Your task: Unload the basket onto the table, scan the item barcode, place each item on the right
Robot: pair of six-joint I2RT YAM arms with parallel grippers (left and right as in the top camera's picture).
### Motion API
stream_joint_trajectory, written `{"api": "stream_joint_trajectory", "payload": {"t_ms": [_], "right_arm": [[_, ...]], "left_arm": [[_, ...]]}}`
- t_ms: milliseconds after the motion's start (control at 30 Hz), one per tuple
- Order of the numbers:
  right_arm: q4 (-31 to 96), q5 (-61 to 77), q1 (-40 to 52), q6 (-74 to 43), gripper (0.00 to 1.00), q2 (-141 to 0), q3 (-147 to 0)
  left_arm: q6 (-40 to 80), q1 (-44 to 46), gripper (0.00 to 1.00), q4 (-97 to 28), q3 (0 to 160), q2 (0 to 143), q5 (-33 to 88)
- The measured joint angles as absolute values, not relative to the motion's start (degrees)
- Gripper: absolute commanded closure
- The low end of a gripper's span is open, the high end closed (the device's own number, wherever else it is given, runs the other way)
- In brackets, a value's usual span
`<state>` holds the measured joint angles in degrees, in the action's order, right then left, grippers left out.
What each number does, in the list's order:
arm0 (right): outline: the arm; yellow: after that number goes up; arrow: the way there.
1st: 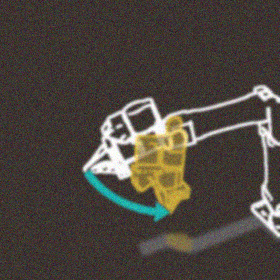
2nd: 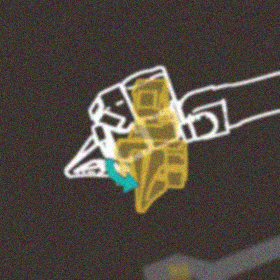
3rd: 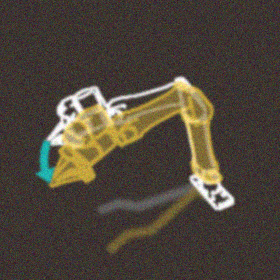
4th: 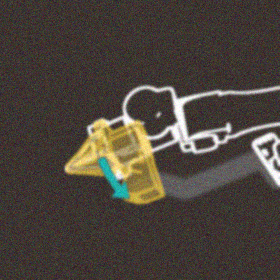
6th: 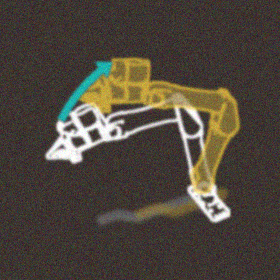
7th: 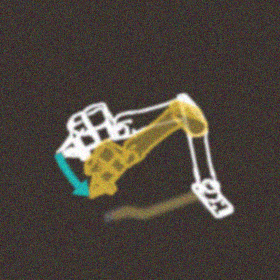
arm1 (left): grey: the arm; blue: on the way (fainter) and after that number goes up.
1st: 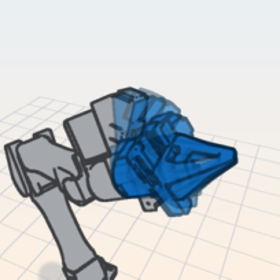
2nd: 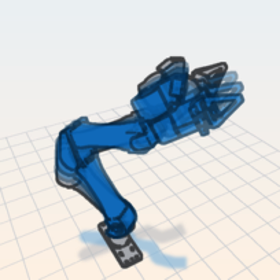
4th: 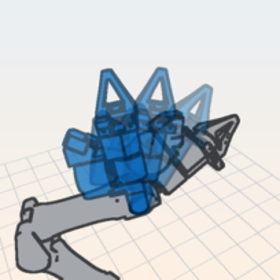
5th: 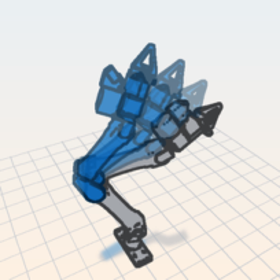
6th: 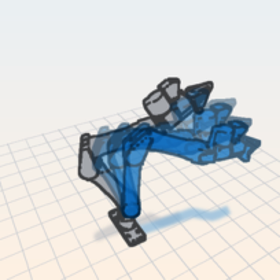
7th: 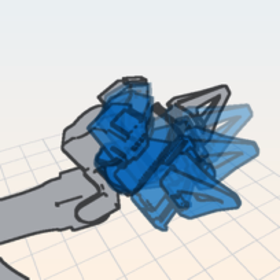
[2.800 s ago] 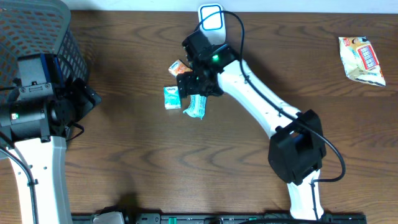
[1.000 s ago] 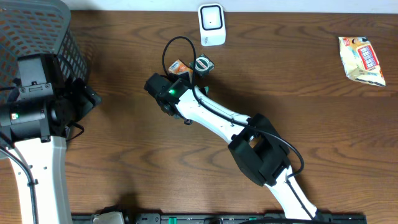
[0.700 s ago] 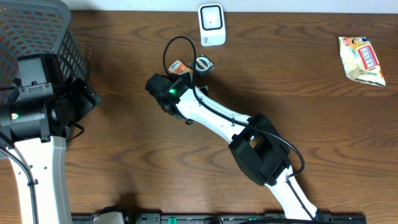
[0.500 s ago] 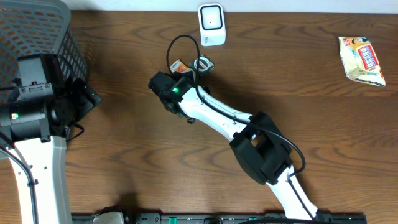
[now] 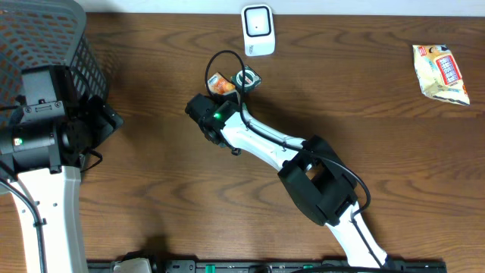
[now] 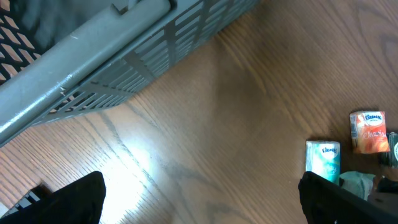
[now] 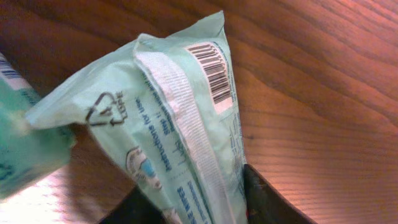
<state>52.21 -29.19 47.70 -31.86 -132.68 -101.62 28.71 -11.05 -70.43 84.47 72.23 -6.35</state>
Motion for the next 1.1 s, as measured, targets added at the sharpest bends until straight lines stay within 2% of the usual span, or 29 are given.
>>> {"api": "stream_joint_trajectory", "payload": {"t_ms": [33,100,300,500,767,967,1100], "right_arm": [[52.8,-29.1,47.7,-31.8,0.84,-132.7,-101.7],[54.1,-28.4,47.6,-31.8,0.98,-132.5,-102.1],[56.8,-22.6,45.9,-32.0,0.98,-129.5,-102.3],[58.7,-10.8,40.2,-28.9,0.98,-124.6,-102.5],[55.2,14.9,27.6,-19.7,0.99,-123.5,-100.9],[48.9,38.3,20.1,-13.7,0.98,-123.5,-93.1],[45.1,47.4,16.6,-12.3,0.98,-123.5,-88.2]], "left_arm": [[28.7,-11.0,0.02,-70.4,84.5,72.2,-6.3],[28.7,-11.0,0.03,-70.4,84.5,72.2,-6.3],[28.7,-11.0,0.02,-70.4,84.5,72.2,-6.3],[28.7,-11.0,0.02,-70.4,84.5,72.2,-6.3],[28.7,-11.0,0.02,-70.4,84.5,72.2,-6.3],[28.7,-11.0,0.02,-70.4,84.5,72.2,-6.3],[28.7,-11.0,0.02,-70.4,84.5,72.2,-6.3]]}}
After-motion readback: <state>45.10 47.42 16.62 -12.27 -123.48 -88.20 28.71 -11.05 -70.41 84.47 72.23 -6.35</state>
